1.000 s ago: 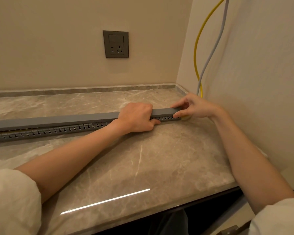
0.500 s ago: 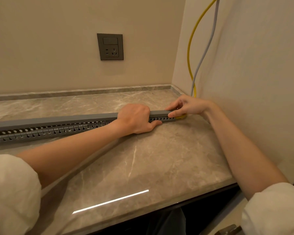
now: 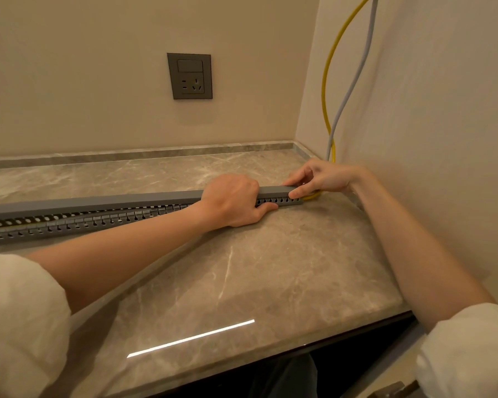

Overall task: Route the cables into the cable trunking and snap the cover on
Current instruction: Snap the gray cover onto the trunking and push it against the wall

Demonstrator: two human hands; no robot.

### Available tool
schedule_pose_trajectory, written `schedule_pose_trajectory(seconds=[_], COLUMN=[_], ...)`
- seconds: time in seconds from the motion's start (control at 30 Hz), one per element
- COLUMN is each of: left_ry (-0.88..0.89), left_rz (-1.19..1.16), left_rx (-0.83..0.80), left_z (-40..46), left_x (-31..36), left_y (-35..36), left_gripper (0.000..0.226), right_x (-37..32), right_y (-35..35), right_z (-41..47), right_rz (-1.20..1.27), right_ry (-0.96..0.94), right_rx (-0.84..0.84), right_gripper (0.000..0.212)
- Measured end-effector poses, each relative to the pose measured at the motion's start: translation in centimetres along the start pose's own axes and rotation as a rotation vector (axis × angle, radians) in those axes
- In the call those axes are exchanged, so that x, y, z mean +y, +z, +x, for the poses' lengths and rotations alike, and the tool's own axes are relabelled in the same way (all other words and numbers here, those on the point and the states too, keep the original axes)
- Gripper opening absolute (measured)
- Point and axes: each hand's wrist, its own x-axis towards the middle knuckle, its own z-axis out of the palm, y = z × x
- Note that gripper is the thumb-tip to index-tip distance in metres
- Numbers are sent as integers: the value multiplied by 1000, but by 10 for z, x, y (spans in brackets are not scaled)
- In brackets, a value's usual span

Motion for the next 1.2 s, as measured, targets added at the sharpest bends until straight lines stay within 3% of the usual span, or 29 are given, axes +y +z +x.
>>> schedule_pose_trajectory(seconds=[0.13, 0.27, 0.4, 0.6, 0.93, 1.2], left_ry=[7, -5, 17, 16, -10, -2], left_rz=[-17, -34, -2, 53, 15, -14], left_rx=[-6, -23, 39, 135, 118, 43], left_z=[0, 1, -6, -17, -21, -21], left_x=[1, 3, 9, 18, 22, 21], left_y=[-2, -6, -11, -25, -22, -20], left_gripper=[61, 61, 58, 54, 55, 55], right_x=[-7, -27, -36, -36, -35, -35], right_y=[4, 22, 43, 47, 60, 68], right_z=[2, 19, 32, 34, 32, 28], right_rz=[-31, -176, -375, -336, -347, -418], right_ry=[58, 147, 129, 150, 46, 1], right_rx=[114, 363, 390, 408, 558, 613], right_gripper=[18, 50, 56, 62, 63, 48])
